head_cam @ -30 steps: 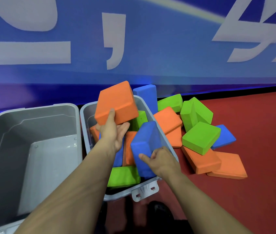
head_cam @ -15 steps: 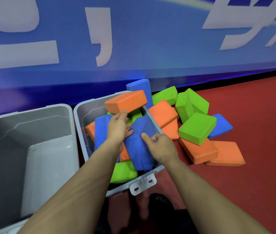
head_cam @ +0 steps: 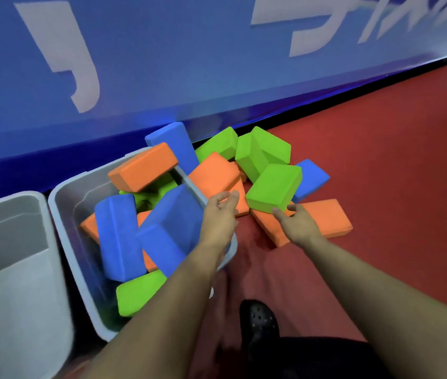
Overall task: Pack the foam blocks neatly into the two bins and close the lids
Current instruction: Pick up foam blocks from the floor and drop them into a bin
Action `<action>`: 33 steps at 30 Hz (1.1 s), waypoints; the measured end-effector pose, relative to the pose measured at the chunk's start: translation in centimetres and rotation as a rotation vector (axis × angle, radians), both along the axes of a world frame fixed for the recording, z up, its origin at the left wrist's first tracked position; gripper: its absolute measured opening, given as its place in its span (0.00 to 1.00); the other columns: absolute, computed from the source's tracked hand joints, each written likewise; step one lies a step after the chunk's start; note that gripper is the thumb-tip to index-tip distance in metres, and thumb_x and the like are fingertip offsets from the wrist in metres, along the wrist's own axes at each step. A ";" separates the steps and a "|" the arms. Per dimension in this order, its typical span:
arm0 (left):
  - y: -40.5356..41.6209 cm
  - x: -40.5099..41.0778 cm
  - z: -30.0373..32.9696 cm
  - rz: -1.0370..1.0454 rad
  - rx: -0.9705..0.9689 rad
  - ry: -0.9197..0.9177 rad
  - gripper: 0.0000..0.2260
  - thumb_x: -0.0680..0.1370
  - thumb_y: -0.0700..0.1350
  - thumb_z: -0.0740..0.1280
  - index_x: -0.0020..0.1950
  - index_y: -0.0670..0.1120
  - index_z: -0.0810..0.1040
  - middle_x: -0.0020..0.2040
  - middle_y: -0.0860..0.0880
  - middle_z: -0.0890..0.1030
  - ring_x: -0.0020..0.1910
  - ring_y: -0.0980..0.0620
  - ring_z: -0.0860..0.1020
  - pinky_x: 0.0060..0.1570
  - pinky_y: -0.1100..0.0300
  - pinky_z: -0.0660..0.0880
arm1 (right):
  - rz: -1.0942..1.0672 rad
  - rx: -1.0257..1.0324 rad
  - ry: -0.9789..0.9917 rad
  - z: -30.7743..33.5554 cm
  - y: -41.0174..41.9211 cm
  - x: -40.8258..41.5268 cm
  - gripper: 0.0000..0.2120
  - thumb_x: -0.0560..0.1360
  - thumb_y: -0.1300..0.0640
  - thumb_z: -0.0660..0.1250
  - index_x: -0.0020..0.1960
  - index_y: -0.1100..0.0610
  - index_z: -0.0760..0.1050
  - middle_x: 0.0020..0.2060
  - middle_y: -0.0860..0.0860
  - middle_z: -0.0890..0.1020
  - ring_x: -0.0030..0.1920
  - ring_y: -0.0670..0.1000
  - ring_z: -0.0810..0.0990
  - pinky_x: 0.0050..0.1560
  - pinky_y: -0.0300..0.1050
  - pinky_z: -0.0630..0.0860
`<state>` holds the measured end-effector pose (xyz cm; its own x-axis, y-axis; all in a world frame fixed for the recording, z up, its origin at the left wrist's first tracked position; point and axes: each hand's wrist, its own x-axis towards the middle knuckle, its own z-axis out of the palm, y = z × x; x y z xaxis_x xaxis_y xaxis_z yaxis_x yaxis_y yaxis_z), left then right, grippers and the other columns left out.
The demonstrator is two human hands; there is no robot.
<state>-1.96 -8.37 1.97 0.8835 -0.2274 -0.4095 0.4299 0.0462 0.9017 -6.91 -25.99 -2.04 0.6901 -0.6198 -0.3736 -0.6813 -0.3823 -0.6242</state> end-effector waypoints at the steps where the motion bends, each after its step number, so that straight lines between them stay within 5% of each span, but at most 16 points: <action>1: -1.3 -0.2 -0.6 -0.005 -0.012 0.046 0.18 0.83 0.50 0.66 0.69 0.42 0.74 0.51 0.51 0.79 0.48 0.52 0.79 0.47 0.56 0.76 | -0.025 0.005 0.023 -1.0 -1.9 -0.1 0.35 0.77 0.39 0.68 0.74 0.61 0.66 0.65 0.62 0.79 0.64 0.61 0.79 0.64 0.49 0.73; 5: -5.3 -0.6 -4.3 -0.077 0.008 0.105 0.19 0.82 0.53 0.67 0.70 0.46 0.74 0.51 0.54 0.80 0.44 0.56 0.79 0.50 0.56 0.76 | -0.094 0.007 0.109 -5.5 -7.1 -0.3 0.41 0.73 0.34 0.70 0.77 0.55 0.63 0.66 0.65 0.76 0.65 0.61 0.78 0.67 0.51 0.73; 9: -8.1 -0.1 -8.2 -0.145 0.031 0.128 0.28 0.75 0.64 0.70 0.69 0.50 0.75 0.62 0.54 0.82 0.59 0.56 0.80 0.67 0.50 0.74 | -0.181 0.082 0.150 -10.1 -10.3 0.7 0.45 0.72 0.34 0.72 0.79 0.52 0.59 0.72 0.64 0.68 0.72 0.63 0.70 0.72 0.54 0.69; 12: -10.1 0.0 -11.6 -0.119 0.052 0.196 0.40 0.63 0.70 0.70 0.69 0.50 0.75 0.64 0.52 0.82 0.63 0.52 0.80 0.70 0.45 0.72 | -0.325 0.220 0.086 -14.2 -12.9 1.7 0.48 0.71 0.36 0.74 0.80 0.55 0.56 0.74 0.59 0.69 0.72 0.61 0.70 0.70 0.59 0.70; 14: -11.1 -0.7 -12.5 -0.137 0.030 0.258 0.36 0.70 0.66 0.72 0.71 0.47 0.73 0.62 0.51 0.82 0.60 0.54 0.81 0.68 0.48 0.74 | -0.454 0.368 0.015 -16.3 -13.9 2.0 0.47 0.73 0.39 0.74 0.81 0.56 0.54 0.73 0.56 0.70 0.66 0.60 0.75 0.67 0.59 0.71; 17: -12.5 -1.4 -14.7 -0.115 -0.008 0.342 0.16 0.83 0.51 0.65 0.68 0.47 0.72 0.51 0.55 0.81 0.45 0.62 0.82 0.49 0.62 0.77 | -0.543 0.517 -0.062 -18.7 -14.5 2.5 0.44 0.74 0.42 0.74 0.80 0.54 0.53 0.65 0.53 0.73 0.49 0.55 0.79 0.53 0.53 0.72; 19: -13.1 -1.5 -15.6 -0.105 0.009 0.379 0.14 0.83 0.50 0.65 0.67 0.48 0.72 0.51 0.55 0.80 0.44 0.63 0.79 0.45 0.62 0.76 | -0.566 0.538 -0.124 -20.2 -14.8 3.0 0.41 0.73 0.43 0.75 0.77 0.53 0.58 0.65 0.53 0.76 0.54 0.55 0.79 0.51 0.50 0.71; 23: -13.4 -1.6 -16.7 -0.079 0.064 0.394 0.11 0.82 0.52 0.66 0.61 0.48 0.76 0.46 0.56 0.80 0.42 0.60 0.79 0.49 0.57 0.76 | -0.567 0.560 -0.120 -21.2 -15.0 2.8 0.40 0.67 0.45 0.81 0.68 0.58 0.64 0.56 0.56 0.80 0.45 0.52 0.80 0.44 0.50 0.79; 27: -13.5 -1.4 -17.2 -0.079 0.191 0.394 0.25 0.79 0.57 0.69 0.69 0.44 0.71 0.61 0.48 0.79 0.54 0.51 0.78 0.62 0.47 0.74 | -0.228 0.945 0.168 -20.2 -14.5 1.2 0.26 0.70 0.42 0.76 0.60 0.56 0.76 0.40 0.53 0.83 0.36 0.52 0.84 0.55 0.53 0.80; 29: -13.5 -1.5 -17.3 -0.035 0.295 0.440 0.36 0.72 0.64 0.73 0.70 0.44 0.65 0.59 0.47 0.77 0.56 0.46 0.79 0.65 0.43 0.75 | -0.071 1.119 0.305 -20.2 -14.3 0.0 0.24 0.71 0.42 0.76 0.62 0.52 0.77 0.44 0.52 0.86 0.43 0.54 0.86 0.60 0.52 0.79; 31: -13.4 -1.9 -17.1 0.016 0.350 0.549 0.51 0.60 0.72 0.76 0.71 0.45 0.60 0.60 0.44 0.75 0.57 0.41 0.78 0.63 0.43 0.76 | 0.028 1.173 0.380 -20.4 -14.4 -0.9 0.38 0.65 0.40 0.80 0.70 0.53 0.75 0.58 0.54 0.85 0.59 0.58 0.84 0.62 0.51 0.79; 33: -13.5 -2.2 -17.1 0.075 0.327 0.627 0.48 0.64 0.69 0.77 0.70 0.43 0.59 0.57 0.46 0.74 0.52 0.43 0.78 0.58 0.46 0.76 | 0.112 1.198 0.419 -20.6 -14.4 -1.5 0.41 0.66 0.39 0.79 0.74 0.54 0.71 0.66 0.56 0.81 0.67 0.58 0.79 0.65 0.50 0.76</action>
<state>-4.15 -21.85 -15.14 0.4676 0.0458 -0.8827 0.8785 -0.1348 0.4584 -8.41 -40.43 -22.64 0.4103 0.3084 -0.8582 -0.9099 0.2008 -0.3629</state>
